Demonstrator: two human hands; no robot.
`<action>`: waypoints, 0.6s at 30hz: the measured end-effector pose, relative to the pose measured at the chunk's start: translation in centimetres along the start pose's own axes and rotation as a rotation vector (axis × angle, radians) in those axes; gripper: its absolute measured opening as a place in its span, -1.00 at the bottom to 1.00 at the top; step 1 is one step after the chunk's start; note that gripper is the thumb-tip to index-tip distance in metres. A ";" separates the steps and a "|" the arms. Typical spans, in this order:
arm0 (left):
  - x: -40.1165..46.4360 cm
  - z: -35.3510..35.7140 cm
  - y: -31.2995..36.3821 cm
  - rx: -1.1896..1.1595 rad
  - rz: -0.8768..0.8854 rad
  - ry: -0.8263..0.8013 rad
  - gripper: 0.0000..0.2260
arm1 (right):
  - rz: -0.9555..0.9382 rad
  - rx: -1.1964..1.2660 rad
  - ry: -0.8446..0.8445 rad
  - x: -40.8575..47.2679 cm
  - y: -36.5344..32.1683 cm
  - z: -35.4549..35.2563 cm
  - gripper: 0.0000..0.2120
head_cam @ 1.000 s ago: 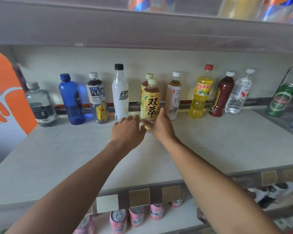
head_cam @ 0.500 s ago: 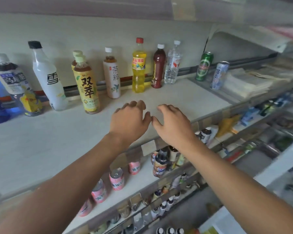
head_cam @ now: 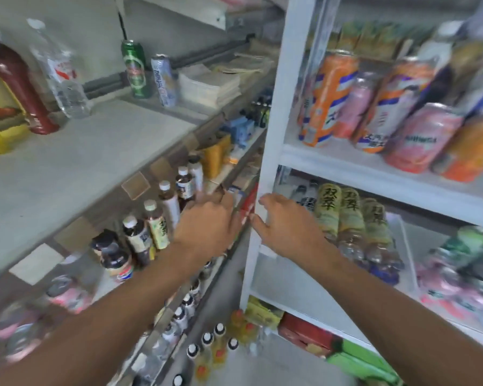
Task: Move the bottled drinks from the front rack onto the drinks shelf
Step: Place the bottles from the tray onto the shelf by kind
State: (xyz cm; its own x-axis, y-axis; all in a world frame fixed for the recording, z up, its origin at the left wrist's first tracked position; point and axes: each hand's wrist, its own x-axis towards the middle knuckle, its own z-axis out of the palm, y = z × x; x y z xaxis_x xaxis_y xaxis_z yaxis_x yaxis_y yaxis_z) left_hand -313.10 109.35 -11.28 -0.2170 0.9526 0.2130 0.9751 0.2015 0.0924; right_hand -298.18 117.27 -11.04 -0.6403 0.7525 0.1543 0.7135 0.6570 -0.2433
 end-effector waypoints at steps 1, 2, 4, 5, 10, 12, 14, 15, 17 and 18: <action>0.4 0.8 1.2 -0.025 0.028 -0.009 -0.65 | 0.039 -0.011 -0.009 -0.6 1.6 -0.1 -0.64; 0.9 1.5 2.4 -0.050 0.051 -0.017 -0.67 | 0.078 -0.017 -0.007 -1.2 3.2 -0.1 -0.64; 1.6 3.0 4.8 -0.066 0.100 -0.037 -0.69 | 0.168 -0.020 -0.002 -2.5 6.2 0.1 -0.65; 1.8 3.7 6.0 -0.062 0.122 -0.038 -0.69 | 0.211 -0.012 0.002 -3.1 7.5 0.2 -0.65; 2.8 6.3 10.4 -0.077 0.179 -0.040 -0.71 | 0.350 -0.057 0.046 -5.3 12.7 1.8 -0.52; 3.2 7.1 11.1 -0.120 0.170 -0.062 -0.72 | 0.322 -0.081 0.070 -5.3 13.4 2.8 -0.42; 3.6 7.9 11.2 -0.165 0.140 -0.080 -0.73 | 0.240 -0.148 0.073 -5.0 13.8 4.0 -0.32; 3.7 8.3 11.1 -0.170 0.128 -0.081 -0.73 | 0.207 -0.184 0.053 -4.7 13.9 4.6 -0.27; 3.7 9.0 10.9 -0.158 0.113 -0.087 -0.72 | 0.182 -0.231 0.008 -4.2 14.0 5.6 -0.22; 3.7 9.3 10.8 -0.148 0.112 -0.091 -0.72 | 0.180 -0.253 0.010 -4.0 14.0 5.9 -0.23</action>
State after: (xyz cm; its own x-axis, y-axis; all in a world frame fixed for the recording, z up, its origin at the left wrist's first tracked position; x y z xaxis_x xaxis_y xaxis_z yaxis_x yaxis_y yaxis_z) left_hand -302.97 117.17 -18.50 -0.0965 0.9853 0.1413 0.9741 0.0643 0.2168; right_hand -287.32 123.16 -20.68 -0.4955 0.8573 0.1398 0.8641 0.5029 -0.0211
